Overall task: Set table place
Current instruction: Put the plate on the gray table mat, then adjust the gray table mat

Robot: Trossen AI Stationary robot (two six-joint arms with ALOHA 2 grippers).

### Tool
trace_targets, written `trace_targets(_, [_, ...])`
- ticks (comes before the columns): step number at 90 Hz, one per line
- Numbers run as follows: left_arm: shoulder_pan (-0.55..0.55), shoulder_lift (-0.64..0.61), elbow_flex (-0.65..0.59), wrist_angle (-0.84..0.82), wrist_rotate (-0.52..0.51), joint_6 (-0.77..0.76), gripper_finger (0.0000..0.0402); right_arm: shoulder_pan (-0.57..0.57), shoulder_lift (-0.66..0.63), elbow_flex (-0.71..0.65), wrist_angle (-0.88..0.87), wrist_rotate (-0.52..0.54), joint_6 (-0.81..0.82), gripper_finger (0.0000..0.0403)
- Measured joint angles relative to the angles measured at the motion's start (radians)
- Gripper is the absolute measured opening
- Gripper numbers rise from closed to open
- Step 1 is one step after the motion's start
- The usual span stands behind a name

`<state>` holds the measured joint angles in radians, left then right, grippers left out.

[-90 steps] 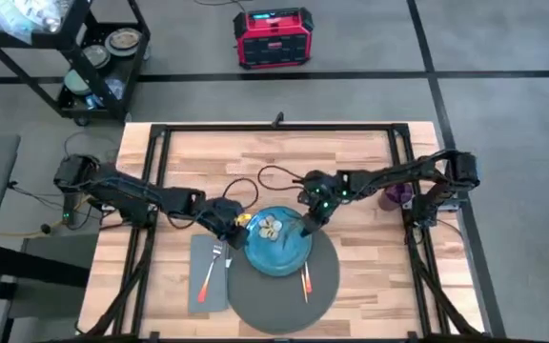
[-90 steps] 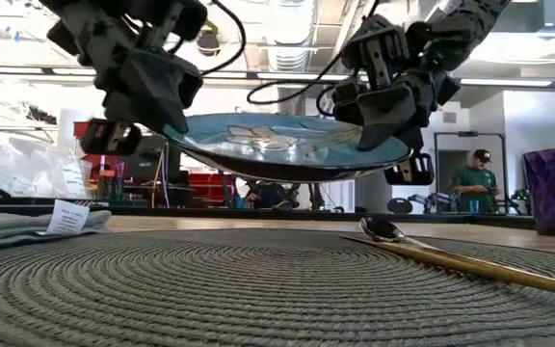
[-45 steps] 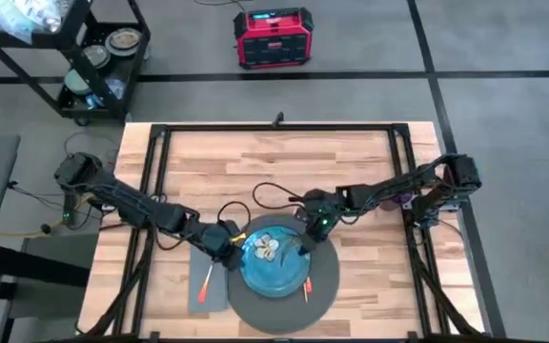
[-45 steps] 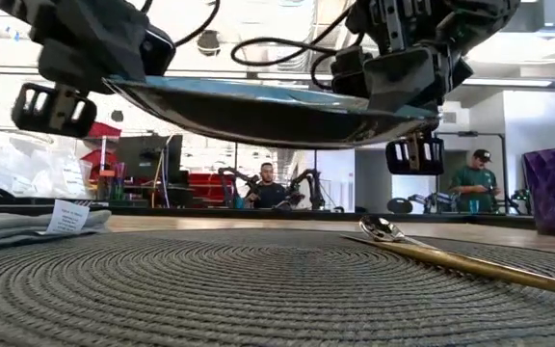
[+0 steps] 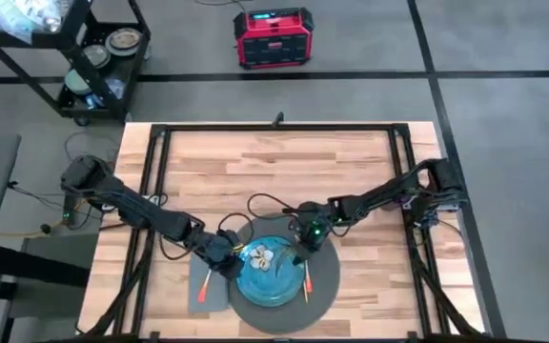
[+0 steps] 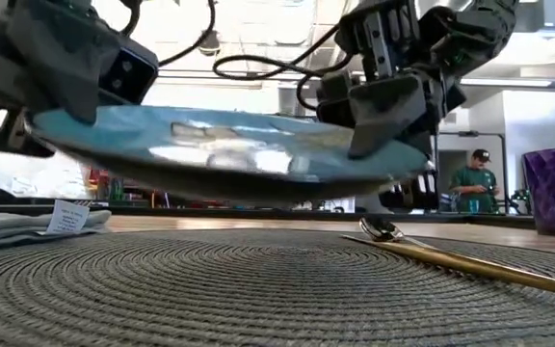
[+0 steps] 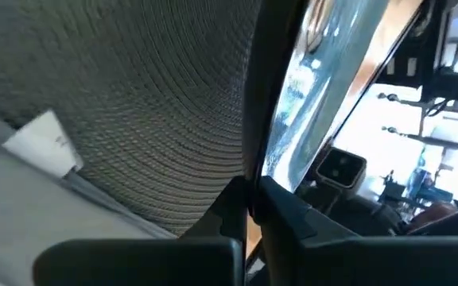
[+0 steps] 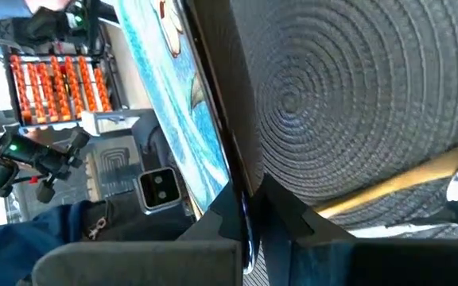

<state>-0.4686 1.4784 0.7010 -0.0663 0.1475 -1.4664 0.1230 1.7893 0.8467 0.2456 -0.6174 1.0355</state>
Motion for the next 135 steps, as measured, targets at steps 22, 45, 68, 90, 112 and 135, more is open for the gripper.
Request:
trace_targets(22, [0.001, 0.091, -0.002, 0.036, 0.048, 0.01, 0.0012, 0.002, -0.001, 0.0, -0.018, 0.045, -0.014, 0.0038])
trace_targets(45, [-0.004, 0.088, -0.008, -0.052, 0.098, -0.006, 0.0072, -0.025, -0.006, -0.003, -0.048, 0.044, -0.001, 0.0113])
trace_targets(68, [0.018, 0.077, -0.006, 0.007, -0.021, 0.027, 0.0092, -0.042, -0.02, -0.004, -0.013, 0.058, 0.008, 0.0131])
trace_targets(90, [0.038, -0.02, -0.005, 0.069, -0.174, 0.056, 0.0087, -0.053, -0.132, -0.002, -0.164, 0.166, -0.072, 0.0121])
trace_targets(112, [0.068, -0.144, -0.002, 0.011, -0.339, 0.099, 0.0086, -0.089, -0.149, -0.004, -0.403, 0.227, -0.211, 0.0015])
trace_targets(135, [0.186, -0.117, -0.003, -0.193, -0.222, 0.174, 0.0075, -0.09, -0.149, -0.005, -0.473, 0.227, -0.228, 0.0001])
